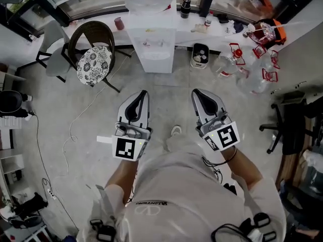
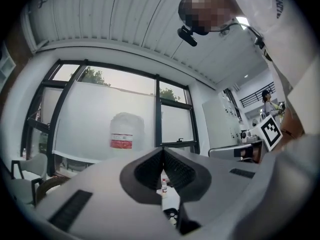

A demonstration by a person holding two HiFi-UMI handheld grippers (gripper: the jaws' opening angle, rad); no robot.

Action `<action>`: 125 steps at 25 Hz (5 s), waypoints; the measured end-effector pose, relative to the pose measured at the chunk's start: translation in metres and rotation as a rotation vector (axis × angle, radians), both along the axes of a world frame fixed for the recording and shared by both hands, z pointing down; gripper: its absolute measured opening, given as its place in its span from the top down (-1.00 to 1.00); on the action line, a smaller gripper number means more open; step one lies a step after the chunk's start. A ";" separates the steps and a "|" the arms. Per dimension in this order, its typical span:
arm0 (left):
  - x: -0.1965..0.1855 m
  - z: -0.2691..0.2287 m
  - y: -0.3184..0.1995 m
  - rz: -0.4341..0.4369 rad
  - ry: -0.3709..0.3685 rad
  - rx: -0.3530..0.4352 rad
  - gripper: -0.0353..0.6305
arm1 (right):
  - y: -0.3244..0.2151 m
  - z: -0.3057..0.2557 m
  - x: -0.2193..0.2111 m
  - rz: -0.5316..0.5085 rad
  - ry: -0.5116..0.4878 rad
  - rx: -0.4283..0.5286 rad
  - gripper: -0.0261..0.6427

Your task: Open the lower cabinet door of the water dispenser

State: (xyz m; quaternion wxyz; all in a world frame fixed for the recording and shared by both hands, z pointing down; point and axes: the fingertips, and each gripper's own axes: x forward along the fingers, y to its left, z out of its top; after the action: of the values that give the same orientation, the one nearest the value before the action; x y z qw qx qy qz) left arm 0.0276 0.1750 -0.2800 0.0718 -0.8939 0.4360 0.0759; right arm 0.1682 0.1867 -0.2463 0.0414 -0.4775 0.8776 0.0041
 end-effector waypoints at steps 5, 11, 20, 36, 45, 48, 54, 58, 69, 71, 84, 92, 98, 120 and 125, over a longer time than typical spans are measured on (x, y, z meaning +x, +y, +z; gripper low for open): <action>0.027 0.031 -0.029 -0.009 -0.037 -0.074 0.89 | -0.044 0.027 0.027 0.004 -0.023 -0.045 0.88; 0.046 0.085 -0.073 0.015 -0.051 -0.104 0.89 | -0.099 0.087 0.038 0.009 -0.026 -0.087 0.88; 0.057 0.301 -0.186 0.072 -0.050 -0.071 0.89 | -0.214 0.300 0.028 -0.018 -0.021 -0.064 0.88; 0.099 0.631 -0.338 0.129 -0.099 -0.058 0.89 | -0.369 0.632 0.022 -0.004 0.016 -0.075 0.88; 0.115 0.677 -0.367 0.166 -0.085 -0.038 0.89 | -0.416 0.690 0.025 0.005 0.034 -0.051 0.87; 0.118 0.689 -0.371 0.169 -0.085 -0.034 0.89 | -0.425 0.703 0.026 0.005 0.025 -0.048 0.87; 0.119 0.703 -0.371 0.174 -0.077 -0.031 0.89 | -0.441 0.728 0.031 0.021 0.019 -0.071 0.72; 0.119 0.707 -0.365 0.186 -0.080 -0.022 0.89 | -0.449 0.738 0.034 0.023 0.039 -0.081 0.51; 0.108 0.702 -0.354 0.222 -0.089 0.024 0.89 | -0.469 0.750 0.022 0.017 0.065 -0.055 0.24; 0.106 0.703 -0.355 0.218 -0.083 0.021 0.89 | -0.470 0.749 0.021 0.027 0.069 -0.046 0.23; 0.093 0.708 -0.325 0.190 -0.065 0.016 0.89 | -0.419 0.748 0.017 0.021 0.028 -0.014 0.45; 0.060 0.717 -0.294 0.141 -0.085 -0.003 0.89 | -0.346 0.749 -0.024 -0.119 0.023 -0.010 0.50; 0.023 0.723 -0.272 0.078 -0.117 -0.020 0.89 | -0.307 0.745 -0.060 -0.230 -0.008 -0.002 0.53; -0.131 0.715 -0.231 -0.265 -0.137 -0.037 0.89 | -0.243 0.743 -0.251 -0.761 0.016 0.006 0.85; -0.145 0.712 -0.232 -0.307 -0.129 -0.035 0.89 | -0.268 0.735 -0.274 -0.754 0.018 0.033 0.85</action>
State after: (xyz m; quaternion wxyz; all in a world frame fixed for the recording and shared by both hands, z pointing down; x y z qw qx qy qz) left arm -0.1177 -0.0569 0.4319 0.0950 -0.8209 0.5631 -0.0010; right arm -0.1055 -0.0810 0.4887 0.0401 -0.1203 0.9919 0.0066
